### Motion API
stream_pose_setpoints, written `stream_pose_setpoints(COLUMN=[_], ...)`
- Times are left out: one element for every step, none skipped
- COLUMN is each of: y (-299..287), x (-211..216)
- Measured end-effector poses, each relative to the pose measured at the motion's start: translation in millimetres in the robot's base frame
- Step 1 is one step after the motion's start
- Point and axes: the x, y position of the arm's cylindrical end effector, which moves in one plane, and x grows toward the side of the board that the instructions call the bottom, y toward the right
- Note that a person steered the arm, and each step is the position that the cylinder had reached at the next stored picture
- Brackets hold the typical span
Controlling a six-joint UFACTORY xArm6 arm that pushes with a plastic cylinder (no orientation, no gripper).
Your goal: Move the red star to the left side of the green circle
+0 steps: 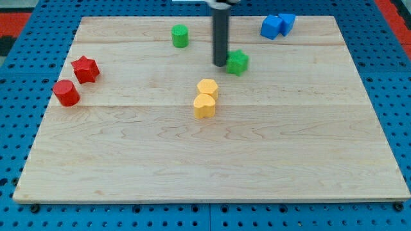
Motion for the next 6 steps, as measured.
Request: stream_pose_setpoints(y=[50.8,58.8,96.1,104.0,67.6,-13.9], x=[-2.0,-11.6,20.0,28.7,-0.7,-2.4])
